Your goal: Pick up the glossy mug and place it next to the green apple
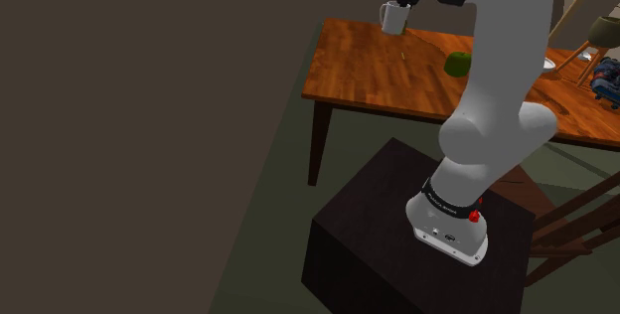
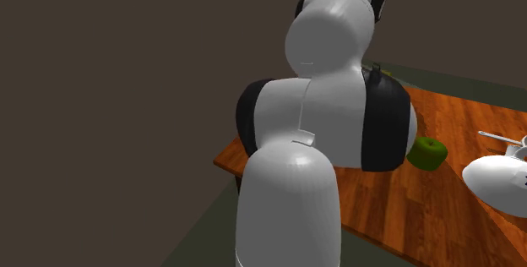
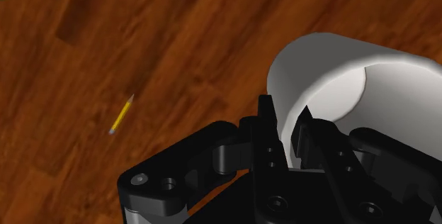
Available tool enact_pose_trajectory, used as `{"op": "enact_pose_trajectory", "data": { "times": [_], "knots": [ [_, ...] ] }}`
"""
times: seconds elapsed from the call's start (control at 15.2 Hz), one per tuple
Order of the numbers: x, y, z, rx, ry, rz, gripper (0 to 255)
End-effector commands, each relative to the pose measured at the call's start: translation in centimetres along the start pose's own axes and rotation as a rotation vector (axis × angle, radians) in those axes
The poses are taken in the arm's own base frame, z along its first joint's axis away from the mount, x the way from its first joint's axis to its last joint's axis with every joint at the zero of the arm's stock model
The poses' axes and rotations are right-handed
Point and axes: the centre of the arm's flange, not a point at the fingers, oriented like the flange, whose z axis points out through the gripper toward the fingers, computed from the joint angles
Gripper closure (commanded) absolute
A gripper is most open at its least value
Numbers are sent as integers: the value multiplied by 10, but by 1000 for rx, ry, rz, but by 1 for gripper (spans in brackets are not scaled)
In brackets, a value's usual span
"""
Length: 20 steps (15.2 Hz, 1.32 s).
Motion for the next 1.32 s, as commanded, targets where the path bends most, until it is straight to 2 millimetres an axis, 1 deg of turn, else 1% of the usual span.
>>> {"op": "enact_pose_trajectory", "data": {
  "times": [0.0, 0.86, 0.92, 1.25],
  "knots": [
    [-8, 25, 1, 0, 0, -1, 255],
    [-69, 185, -4, 0, 0, -1, 255],
    [-72, 194, -4, 0, 0, -1, 255],
    [-71, 196, 22, 0, 0, -1, 255]
  ]
}}
